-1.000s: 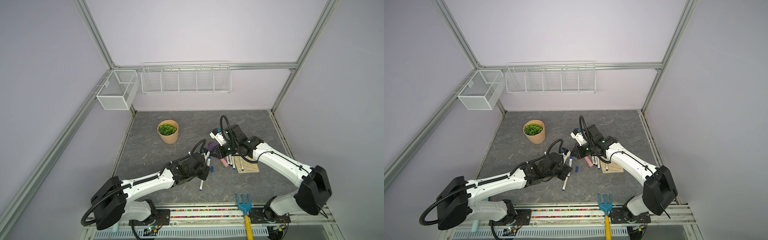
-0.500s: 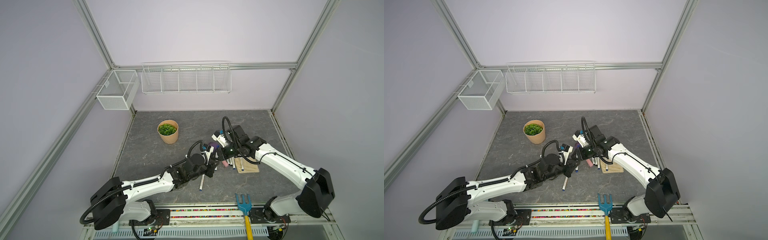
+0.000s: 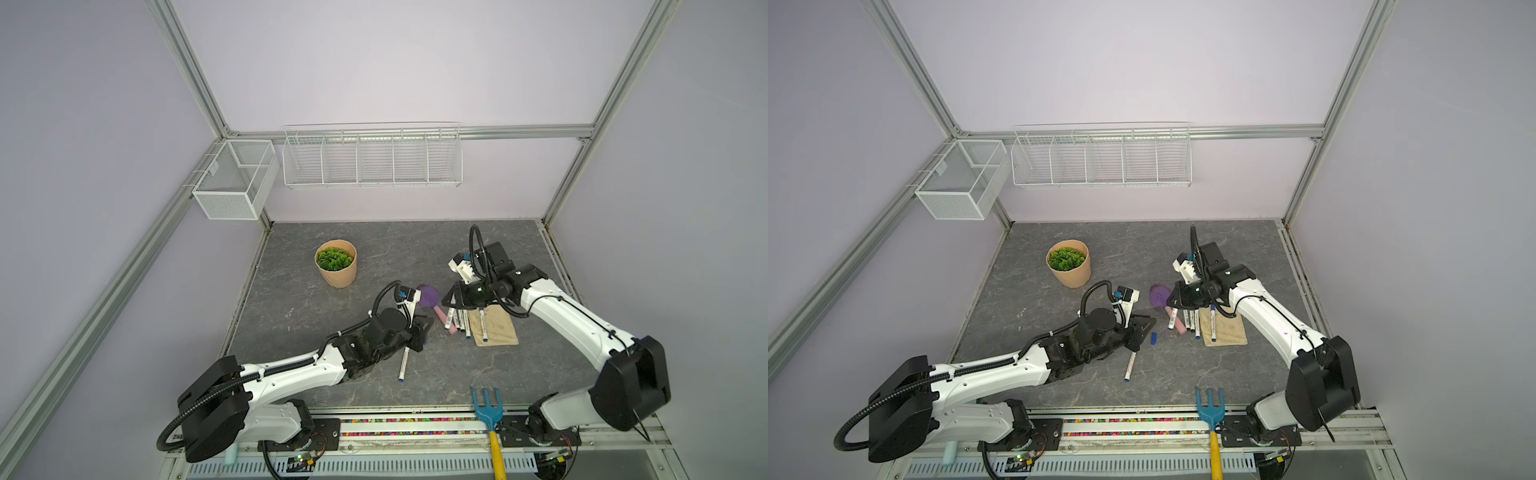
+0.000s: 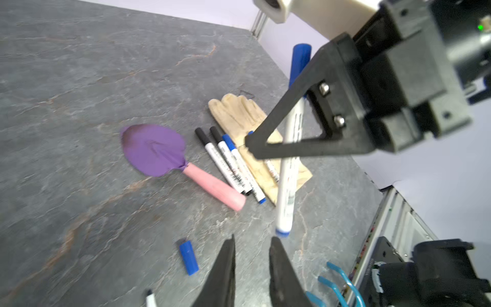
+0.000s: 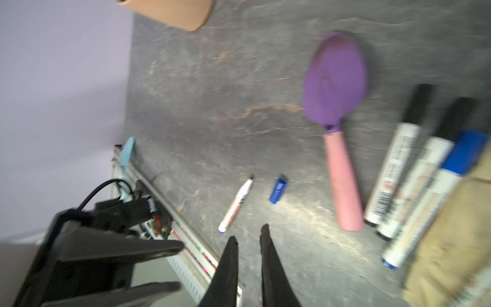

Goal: Insert the pens into the pen caps
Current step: 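Grasp the capped marker with the right gripper while the left gripper releases it, then set the capped marker on the glove while the left gripper lowers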

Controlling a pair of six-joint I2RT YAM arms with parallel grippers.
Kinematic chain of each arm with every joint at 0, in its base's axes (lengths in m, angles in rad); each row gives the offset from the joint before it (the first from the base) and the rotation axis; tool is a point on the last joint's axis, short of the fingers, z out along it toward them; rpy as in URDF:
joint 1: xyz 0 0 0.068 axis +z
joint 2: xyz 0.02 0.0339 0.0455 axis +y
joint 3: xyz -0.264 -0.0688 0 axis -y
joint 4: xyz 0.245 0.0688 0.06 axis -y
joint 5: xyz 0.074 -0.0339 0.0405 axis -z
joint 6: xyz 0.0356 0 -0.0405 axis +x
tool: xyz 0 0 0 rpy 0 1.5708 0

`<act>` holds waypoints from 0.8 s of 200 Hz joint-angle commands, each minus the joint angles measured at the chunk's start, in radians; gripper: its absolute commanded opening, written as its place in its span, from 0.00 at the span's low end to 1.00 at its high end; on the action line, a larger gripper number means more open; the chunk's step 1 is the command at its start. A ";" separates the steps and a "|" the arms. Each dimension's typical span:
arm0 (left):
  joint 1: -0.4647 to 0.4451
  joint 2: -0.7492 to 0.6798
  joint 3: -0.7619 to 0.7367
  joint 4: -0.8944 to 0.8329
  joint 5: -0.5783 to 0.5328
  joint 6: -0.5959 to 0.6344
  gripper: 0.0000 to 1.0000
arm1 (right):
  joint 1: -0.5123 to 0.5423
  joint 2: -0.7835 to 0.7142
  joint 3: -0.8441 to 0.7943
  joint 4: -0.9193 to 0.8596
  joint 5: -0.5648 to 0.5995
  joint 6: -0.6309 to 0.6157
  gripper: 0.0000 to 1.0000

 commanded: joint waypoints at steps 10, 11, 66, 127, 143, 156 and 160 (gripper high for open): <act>0.000 -0.048 -0.022 -0.276 -0.119 -0.058 0.22 | -0.094 0.127 0.025 -0.174 0.235 -0.057 0.07; -0.001 -0.049 -0.023 -0.282 -0.121 -0.061 0.22 | -0.096 0.130 0.026 -0.177 0.243 -0.059 0.07; -0.014 -0.097 -0.086 -0.430 -0.155 -0.129 0.17 | -0.156 0.233 0.017 -0.230 0.540 -0.081 0.07; -0.014 -0.085 -0.116 -0.403 -0.150 -0.161 0.17 | -0.195 0.350 0.035 -0.194 0.542 -0.077 0.10; -0.014 -0.077 -0.117 -0.391 -0.141 -0.166 0.18 | -0.195 0.376 0.039 -0.182 0.523 -0.068 0.14; -0.015 -0.070 -0.117 -0.392 -0.138 -0.171 0.18 | -0.193 0.383 0.034 -0.173 0.509 -0.059 0.20; -0.015 -0.068 -0.116 -0.394 -0.136 -0.172 0.19 | -0.194 0.383 0.031 -0.170 0.504 -0.055 0.22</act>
